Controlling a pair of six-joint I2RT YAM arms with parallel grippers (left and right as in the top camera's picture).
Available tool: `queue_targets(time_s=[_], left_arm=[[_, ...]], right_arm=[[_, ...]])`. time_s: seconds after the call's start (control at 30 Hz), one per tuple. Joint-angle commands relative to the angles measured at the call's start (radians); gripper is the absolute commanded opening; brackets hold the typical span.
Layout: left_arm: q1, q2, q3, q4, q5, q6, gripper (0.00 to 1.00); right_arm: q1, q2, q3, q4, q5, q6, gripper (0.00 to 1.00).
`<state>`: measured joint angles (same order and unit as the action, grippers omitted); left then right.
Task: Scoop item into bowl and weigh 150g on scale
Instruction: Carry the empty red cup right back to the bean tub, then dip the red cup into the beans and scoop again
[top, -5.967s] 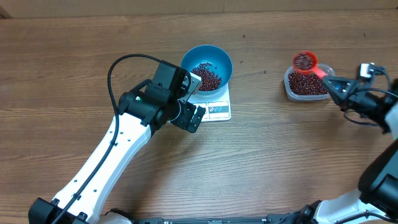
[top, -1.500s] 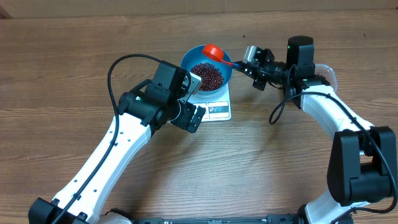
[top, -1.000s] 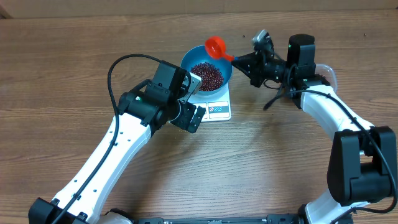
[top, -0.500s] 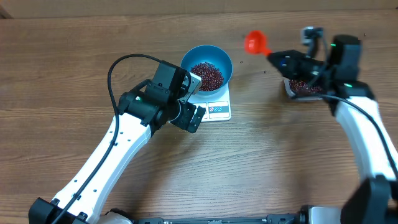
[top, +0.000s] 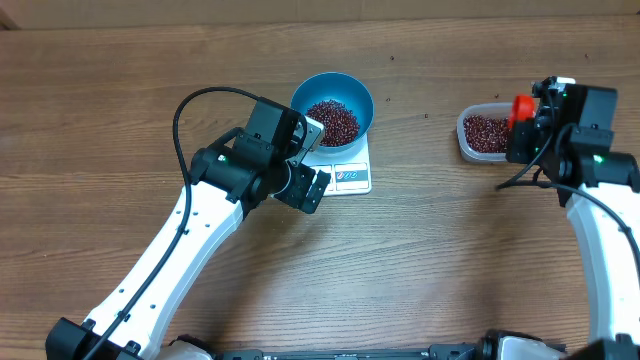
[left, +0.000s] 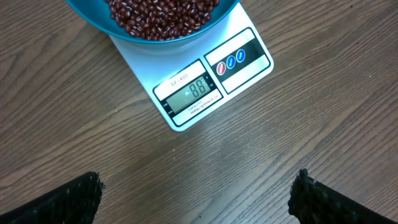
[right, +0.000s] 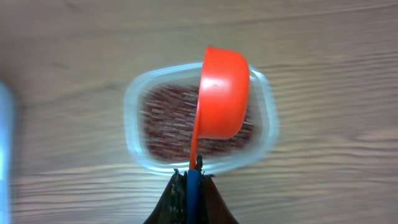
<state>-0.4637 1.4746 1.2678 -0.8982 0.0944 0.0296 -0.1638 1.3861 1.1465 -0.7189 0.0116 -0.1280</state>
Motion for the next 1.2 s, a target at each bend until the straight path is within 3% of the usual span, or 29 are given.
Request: queue_targets(time_s=[0.0,0.47,0.9,1.17], left_arm=[[0.005,-0.023,0.004,0.001,0.009,0.008,1.00],[0.005,-0.023,0.004,0.001,0.009,0.008,1.00],[0.005,-0.023,0.004,0.001,0.009,0.008,1.00],[0.005,-0.023,0.004,0.001,0.009,0.008,1.00]], right_arm=[[-0.005,0.064,0.014,0.003,0.166,-0.117,0.04],[0.036,0.328,0.014,0.057,0.077,-0.177,0.04],[-0.039,0.329,0.060,0.036,-0.335,-0.105,0.04],[-0.115,0.329,0.059,-0.009,-0.445,-0.112,0.04]])
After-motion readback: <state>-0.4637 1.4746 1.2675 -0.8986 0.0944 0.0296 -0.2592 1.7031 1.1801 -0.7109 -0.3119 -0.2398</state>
